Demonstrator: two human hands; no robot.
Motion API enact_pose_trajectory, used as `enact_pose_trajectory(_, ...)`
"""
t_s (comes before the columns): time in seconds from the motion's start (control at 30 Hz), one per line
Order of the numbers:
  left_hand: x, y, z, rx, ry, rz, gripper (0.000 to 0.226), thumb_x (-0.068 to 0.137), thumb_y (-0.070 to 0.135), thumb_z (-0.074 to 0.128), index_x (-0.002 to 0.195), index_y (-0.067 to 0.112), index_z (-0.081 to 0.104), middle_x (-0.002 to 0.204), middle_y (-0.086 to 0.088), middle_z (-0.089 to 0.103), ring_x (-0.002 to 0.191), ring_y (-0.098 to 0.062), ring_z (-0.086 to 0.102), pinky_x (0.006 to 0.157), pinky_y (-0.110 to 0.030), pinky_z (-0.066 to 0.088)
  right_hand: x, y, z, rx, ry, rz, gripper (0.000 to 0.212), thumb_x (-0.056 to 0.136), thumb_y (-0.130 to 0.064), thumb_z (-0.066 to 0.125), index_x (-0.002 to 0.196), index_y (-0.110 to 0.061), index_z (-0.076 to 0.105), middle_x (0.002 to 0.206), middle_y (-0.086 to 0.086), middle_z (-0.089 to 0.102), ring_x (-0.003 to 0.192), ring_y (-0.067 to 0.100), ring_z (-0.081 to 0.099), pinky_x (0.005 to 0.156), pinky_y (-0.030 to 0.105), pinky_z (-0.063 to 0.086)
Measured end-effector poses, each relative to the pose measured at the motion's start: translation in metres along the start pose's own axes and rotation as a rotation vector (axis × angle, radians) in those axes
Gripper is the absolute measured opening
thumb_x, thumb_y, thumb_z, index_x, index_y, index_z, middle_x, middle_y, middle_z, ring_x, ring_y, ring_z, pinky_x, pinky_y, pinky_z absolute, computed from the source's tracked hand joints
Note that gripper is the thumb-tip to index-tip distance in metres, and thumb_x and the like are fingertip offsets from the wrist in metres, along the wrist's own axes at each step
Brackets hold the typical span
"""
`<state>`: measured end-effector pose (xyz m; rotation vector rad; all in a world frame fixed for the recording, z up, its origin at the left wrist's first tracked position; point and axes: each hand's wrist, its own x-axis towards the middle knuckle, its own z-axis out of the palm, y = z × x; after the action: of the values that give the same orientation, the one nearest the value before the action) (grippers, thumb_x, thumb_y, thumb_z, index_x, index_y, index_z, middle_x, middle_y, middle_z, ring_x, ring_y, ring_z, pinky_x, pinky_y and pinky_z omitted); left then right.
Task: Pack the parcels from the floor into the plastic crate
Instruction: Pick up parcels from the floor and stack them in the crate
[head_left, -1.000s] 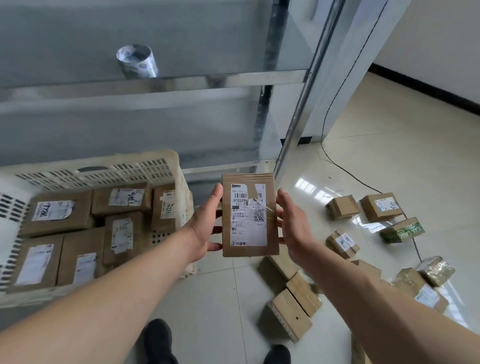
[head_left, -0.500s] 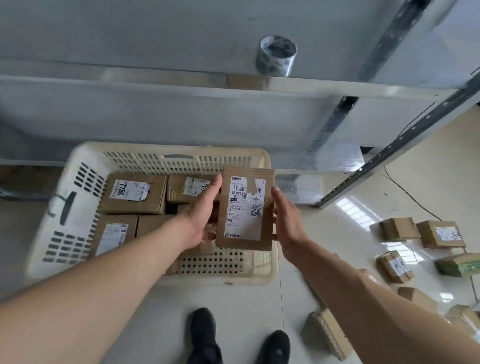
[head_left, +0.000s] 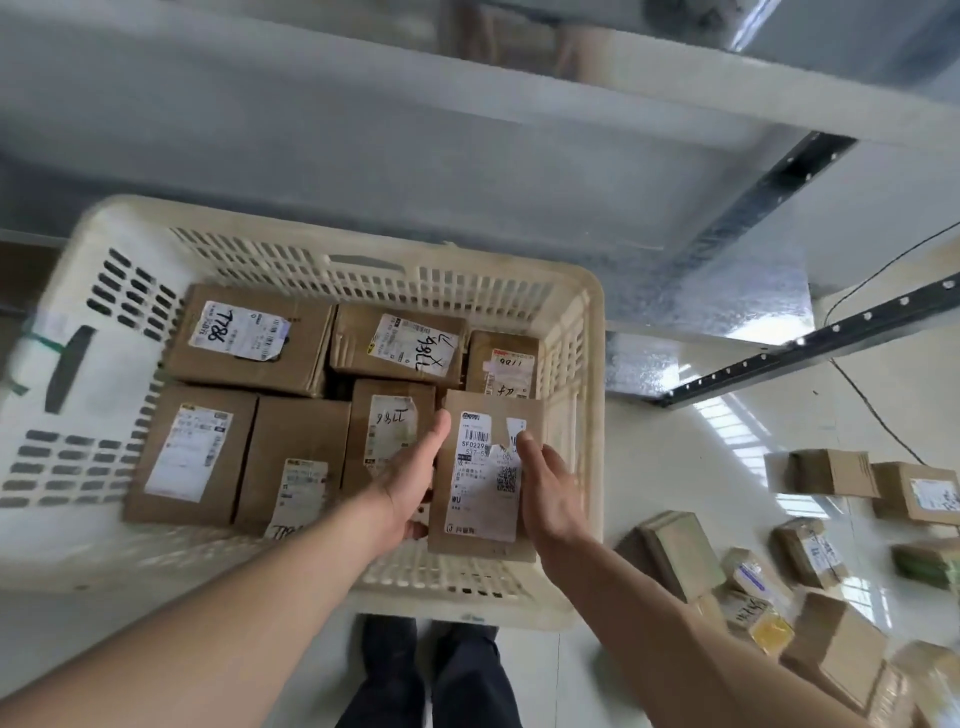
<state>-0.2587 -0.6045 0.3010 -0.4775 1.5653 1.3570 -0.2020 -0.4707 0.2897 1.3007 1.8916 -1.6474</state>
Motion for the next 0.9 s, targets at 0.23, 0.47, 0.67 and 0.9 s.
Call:
enact_pose_trajectory(0.23, 0.038, -0.021, -0.002, 0.002, 0.015, -0.040, 0.069, 0.094, 0.069, 0.024, 0.153, 0.033, 0.025, 0.162, 0.002, 0.020, 0.149, -0.023, 0.017, 0.118, -0.048, 0.012, 0.031, 0.026, 0.022, -0.010, 0.037, 0.105, 0.106, 0.064, -0.086, 0.038, 0.146, -0.018, 0.046, 0.145, 0.008, 0.056, 0.131, 0.031, 0.055, 0.111, 0.053, 0.044)
enact_pose_trajectory(0.47, 0.071, -0.040, -0.005, -0.028, -0.040, -0.090, 0.077, 0.085, 0.081, 0.028, 0.148, 0.038, 0.038, 0.159, 0.000, 0.031, 0.146, -0.024, 0.025, 0.119, -0.052, 0.015, 0.053, 0.039, 0.034, -0.048, 0.018, 0.186, 0.061, 0.087, -0.073, 0.040, 0.121, -0.024, 0.051, 0.120, 0.006, 0.064, 0.109, 0.030, 0.063, 0.101, 0.056, 0.051)
enact_pose_trajectory(0.67, 0.090, -0.057, -0.003, -0.042, -0.054, -0.120, 0.067, 0.093, 0.072, 0.026, 0.148, 0.035, 0.035, 0.159, -0.002, 0.031, 0.146, -0.026, 0.025, 0.115, -0.049, 0.020, 0.065, 0.060, 0.038, -0.056, 0.042, 0.272, 0.087, 0.074, -0.081, 0.039, 0.136, -0.021, 0.049, 0.124, 0.008, 0.063, 0.113, 0.032, 0.061, 0.101, 0.056, 0.049)
enact_pose_trajectory(0.9, 0.092, -0.060, -0.001, 0.033, -0.029, -0.091, 0.067, 0.095, 0.069, 0.024, 0.151, 0.033, 0.030, 0.160, 0.001, 0.028, 0.147, -0.024, 0.023, 0.117, -0.045, 0.016, 0.068, 0.066, 0.041, -0.205, 0.098, 0.242, 0.079, 0.071, -0.083, 0.032, 0.125, -0.030, 0.054, 0.121, 0.007, 0.066, 0.107, 0.033, 0.063, 0.099, 0.055, 0.050)
